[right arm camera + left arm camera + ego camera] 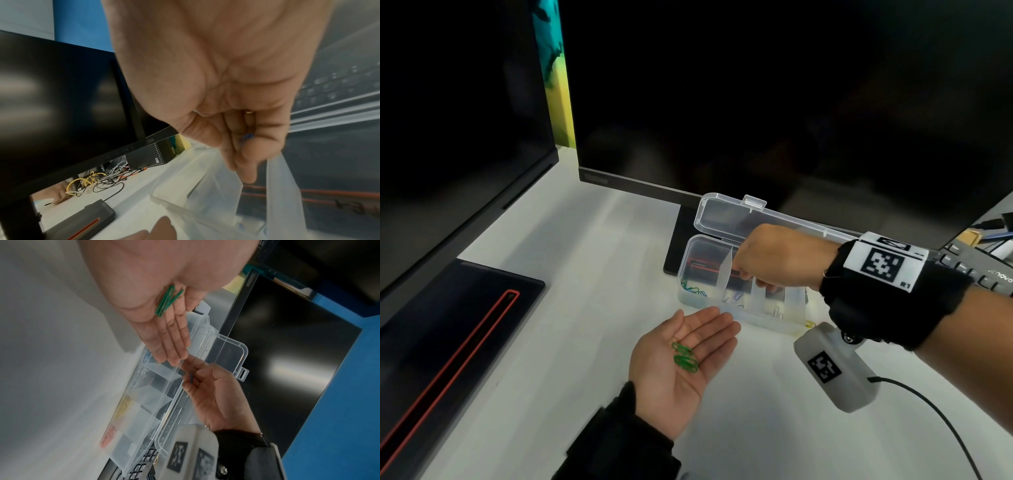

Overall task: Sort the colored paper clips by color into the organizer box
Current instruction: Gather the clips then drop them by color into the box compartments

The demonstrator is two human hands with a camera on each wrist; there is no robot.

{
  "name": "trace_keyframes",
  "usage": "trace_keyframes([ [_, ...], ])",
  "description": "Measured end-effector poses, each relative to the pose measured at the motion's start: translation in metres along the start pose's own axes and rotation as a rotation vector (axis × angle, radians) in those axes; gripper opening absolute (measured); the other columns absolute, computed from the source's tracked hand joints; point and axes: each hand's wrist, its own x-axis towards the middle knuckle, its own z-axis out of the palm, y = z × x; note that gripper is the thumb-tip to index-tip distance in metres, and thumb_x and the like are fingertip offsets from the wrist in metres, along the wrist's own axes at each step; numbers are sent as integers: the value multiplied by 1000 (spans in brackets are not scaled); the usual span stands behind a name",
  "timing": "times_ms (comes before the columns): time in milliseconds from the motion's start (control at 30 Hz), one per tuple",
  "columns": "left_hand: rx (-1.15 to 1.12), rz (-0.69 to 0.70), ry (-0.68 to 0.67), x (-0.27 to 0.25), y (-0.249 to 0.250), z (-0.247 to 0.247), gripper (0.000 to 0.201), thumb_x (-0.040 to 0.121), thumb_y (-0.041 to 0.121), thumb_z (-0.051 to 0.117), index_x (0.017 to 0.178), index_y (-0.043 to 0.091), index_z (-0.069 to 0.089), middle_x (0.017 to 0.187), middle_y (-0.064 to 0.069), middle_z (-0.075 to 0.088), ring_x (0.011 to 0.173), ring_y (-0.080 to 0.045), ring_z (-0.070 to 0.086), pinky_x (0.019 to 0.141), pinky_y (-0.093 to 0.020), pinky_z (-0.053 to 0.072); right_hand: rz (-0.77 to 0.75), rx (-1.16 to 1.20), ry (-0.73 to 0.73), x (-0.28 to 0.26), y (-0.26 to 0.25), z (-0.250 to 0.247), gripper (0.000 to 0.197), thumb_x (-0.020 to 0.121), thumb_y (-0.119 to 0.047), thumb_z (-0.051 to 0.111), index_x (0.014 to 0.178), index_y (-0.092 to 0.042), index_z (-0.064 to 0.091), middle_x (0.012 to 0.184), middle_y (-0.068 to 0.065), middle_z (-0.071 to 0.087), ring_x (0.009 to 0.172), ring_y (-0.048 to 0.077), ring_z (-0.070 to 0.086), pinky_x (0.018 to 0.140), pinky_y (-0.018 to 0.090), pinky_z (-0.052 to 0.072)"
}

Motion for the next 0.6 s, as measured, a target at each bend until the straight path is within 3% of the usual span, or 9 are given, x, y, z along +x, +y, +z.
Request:
trace_keyframes([
  [67,0,0,-3,0,0,0,42,99,24,41,100,-10,65,100,-28,70,85,-36,72,74,-43,59,-19,-47,-10,2,1,-1,27,89,-8,47,84,3,71,81,17,73,74,27,70,71,34,57],
  [133,1,-1,-2,-1,0,0,42,99,24,41,99,-10,65,100,-28,70,85,-36,72,73,-43,59,-53,-105,3,3,1,-2,24,86,-6,48,66,-2,61,70,13,65,66,27,62,58,32,49],
  [200,1,-3,1,-1,0,0,42,99,24,41,99,-10,65,100,-28,70,85,-36,72,74,-43,59,-93,-159,12,2,-2,-5,26,87,-9,46,61,-8,50,65,8,53,60,22,48,52,30,37],
  [300,1,-7,7,-1,0,1,42,99,24,41,100,-10,65,101,-28,70,87,-37,72,75,-43,59,-143,-344,11,-3,-10,-8,18,93,-16,44,80,-10,55,76,5,52,72,23,48,56,29,40],
  [433,7,-11,17,0,1,1,43,99,25,41,98,-10,66,100,-28,70,87,-37,72,79,-44,58,-270,-526,95,-8,-25,5,25,94,-17,41,75,-11,56,72,3,57,67,22,54,59,31,45],
  [500,8,-13,21,-1,1,2,44,99,25,40,97,-10,66,99,-28,70,86,-37,72,78,-44,58,-369,-519,113,-4,-30,14,21,94,-16,46,86,-12,65,85,4,66,79,24,62,70,35,53],
  [600,22,-23,29,-1,2,2,45,100,26,40,98,-10,66,100,-27,70,89,-37,71,80,-43,58,-460,-517,109,8,-37,22,14,91,-16,57,101,-17,68,102,3,66,92,23,62,79,34,52],
])
